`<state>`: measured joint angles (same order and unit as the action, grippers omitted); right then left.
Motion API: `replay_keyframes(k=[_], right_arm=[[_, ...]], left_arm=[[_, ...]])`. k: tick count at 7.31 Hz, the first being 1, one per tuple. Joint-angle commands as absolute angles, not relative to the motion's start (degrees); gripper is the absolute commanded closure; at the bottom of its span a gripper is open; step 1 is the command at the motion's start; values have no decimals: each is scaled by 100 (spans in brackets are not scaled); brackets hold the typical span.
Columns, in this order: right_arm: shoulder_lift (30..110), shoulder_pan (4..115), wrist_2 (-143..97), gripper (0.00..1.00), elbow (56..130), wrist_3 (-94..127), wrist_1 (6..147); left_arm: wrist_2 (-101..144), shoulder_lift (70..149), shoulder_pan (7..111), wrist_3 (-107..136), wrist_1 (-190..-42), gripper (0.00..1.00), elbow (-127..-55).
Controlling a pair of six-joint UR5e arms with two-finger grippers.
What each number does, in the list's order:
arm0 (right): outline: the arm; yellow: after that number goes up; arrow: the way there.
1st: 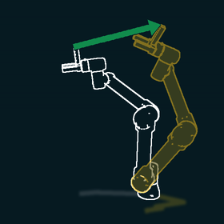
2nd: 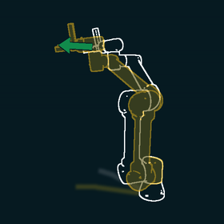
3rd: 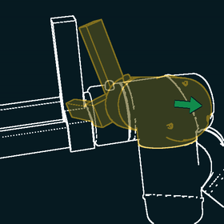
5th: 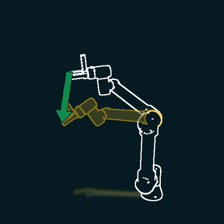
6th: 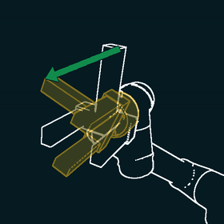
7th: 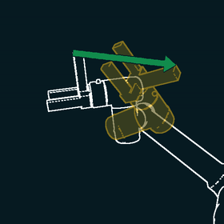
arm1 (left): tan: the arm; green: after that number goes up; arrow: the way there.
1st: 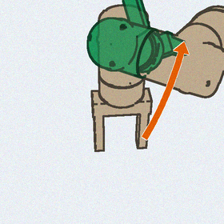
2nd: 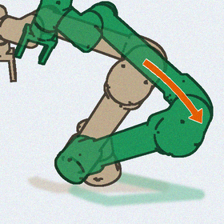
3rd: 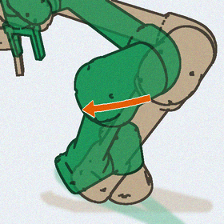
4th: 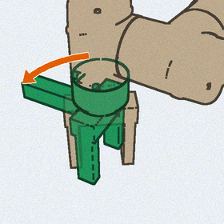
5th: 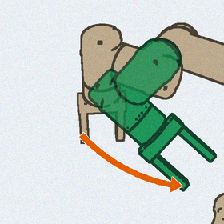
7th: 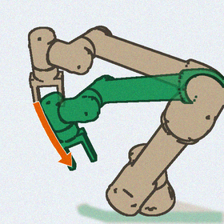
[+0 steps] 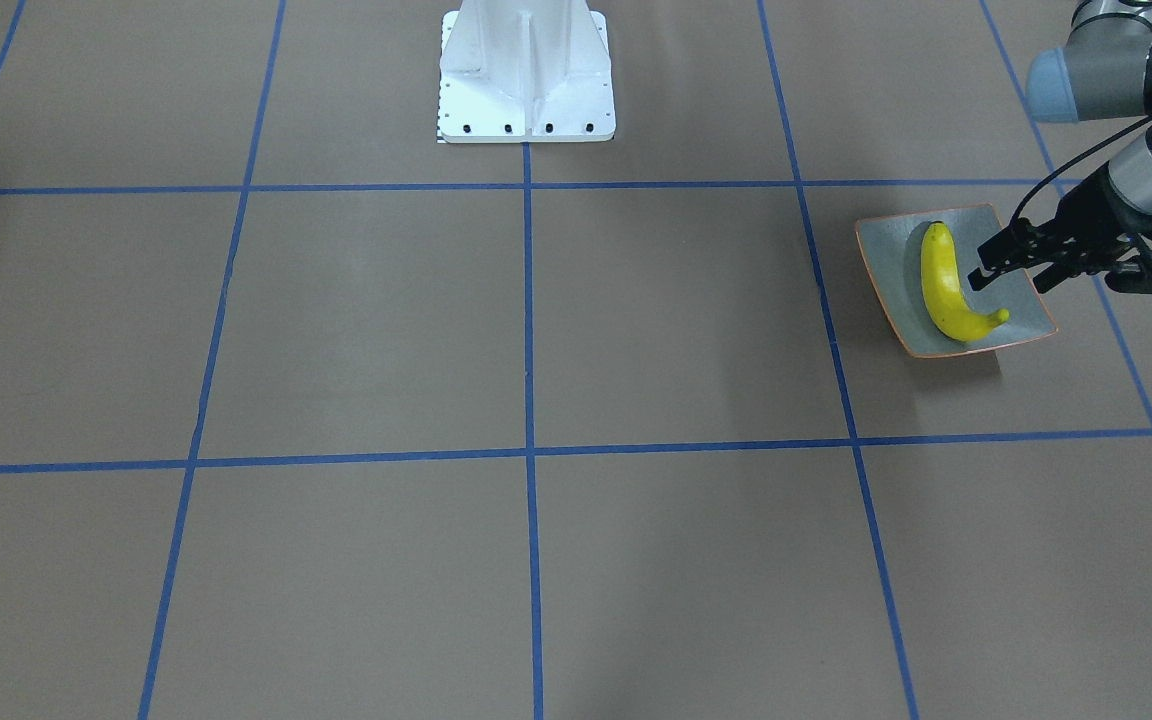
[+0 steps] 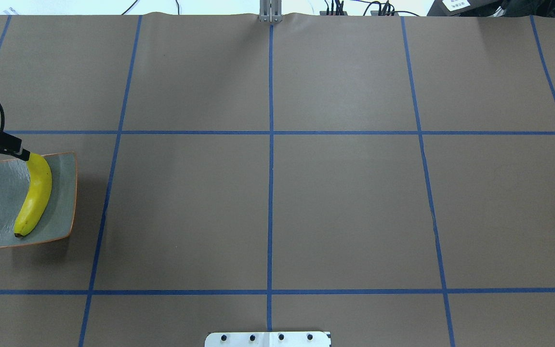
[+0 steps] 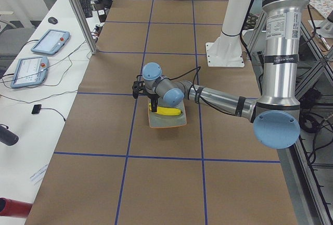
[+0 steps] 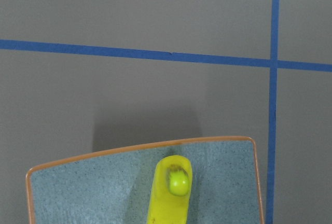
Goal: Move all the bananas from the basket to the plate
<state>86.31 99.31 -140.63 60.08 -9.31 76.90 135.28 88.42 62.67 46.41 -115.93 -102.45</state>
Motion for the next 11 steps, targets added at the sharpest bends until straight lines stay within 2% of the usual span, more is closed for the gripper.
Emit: replay_keyframes(k=[1, 3, 4, 7, 9, 11], right_arm=[[8587, 9975, -14063, 31, 5924, -932, 7699], [8561, 10002, -14063, 41, 5836, -932, 7699], [8561, 10002, -14071, 43, 5827, -932, 7699], [8560, 10002, -14071, 42, 5810, -932, 7691], [8508, 10046, -14045, 33, 5801, -975, 7690], [8499, 10037, -14010, 34, 5749, -1037, 7690]], left_arm=[[13526, 8842, 6267, 4641, -11593, 0, -10239], [13526, 8842, 6258, 4649, -11593, 0, -10230], [13526, 8842, 6258, 4649, -11593, 0, -10239], [13526, 8851, 6267, 4676, -11593, 0, -10283], [13526, 8842, 6267, 4685, -11593, 0, -10283], [13526, 8842, 6267, 4685, -11593, 0, -10283]])
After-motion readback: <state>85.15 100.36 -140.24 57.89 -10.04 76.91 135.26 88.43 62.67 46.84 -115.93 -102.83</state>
